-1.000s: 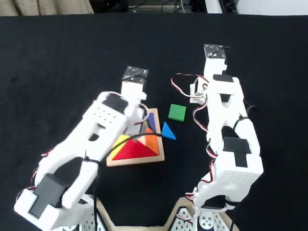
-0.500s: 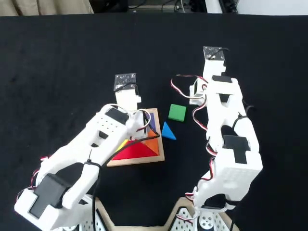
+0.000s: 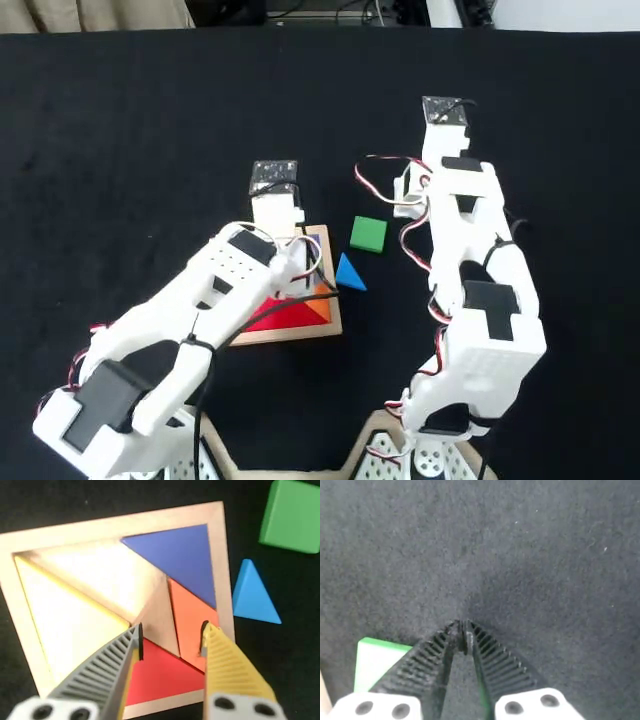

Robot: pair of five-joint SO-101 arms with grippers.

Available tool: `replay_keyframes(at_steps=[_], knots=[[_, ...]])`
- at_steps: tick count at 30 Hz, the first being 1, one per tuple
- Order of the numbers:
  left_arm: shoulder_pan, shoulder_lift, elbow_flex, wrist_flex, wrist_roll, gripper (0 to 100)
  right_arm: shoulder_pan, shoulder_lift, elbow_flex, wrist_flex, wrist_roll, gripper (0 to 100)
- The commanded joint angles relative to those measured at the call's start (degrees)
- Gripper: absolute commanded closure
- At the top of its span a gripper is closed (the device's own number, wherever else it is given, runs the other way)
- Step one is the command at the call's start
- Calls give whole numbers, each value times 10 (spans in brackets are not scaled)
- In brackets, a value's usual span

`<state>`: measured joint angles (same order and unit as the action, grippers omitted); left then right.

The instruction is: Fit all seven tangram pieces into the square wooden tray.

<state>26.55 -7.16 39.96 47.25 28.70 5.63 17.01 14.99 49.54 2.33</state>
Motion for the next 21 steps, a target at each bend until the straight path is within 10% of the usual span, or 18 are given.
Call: replay_keyframes(at_steps=[1,8,14,21], knots=[[0,7,-19,-3,-6,793,8,-6,-32,-9,-4,984],[-35,-11,-38,-1,-20,794,8,-6,-32,-9,-4,984],[-80,-76,-70,81,-185,795,8,-7,-32,-9,-4,986],[-248,-148,-69,145,-287,795,6,-7,-37,-3,-4,985]])
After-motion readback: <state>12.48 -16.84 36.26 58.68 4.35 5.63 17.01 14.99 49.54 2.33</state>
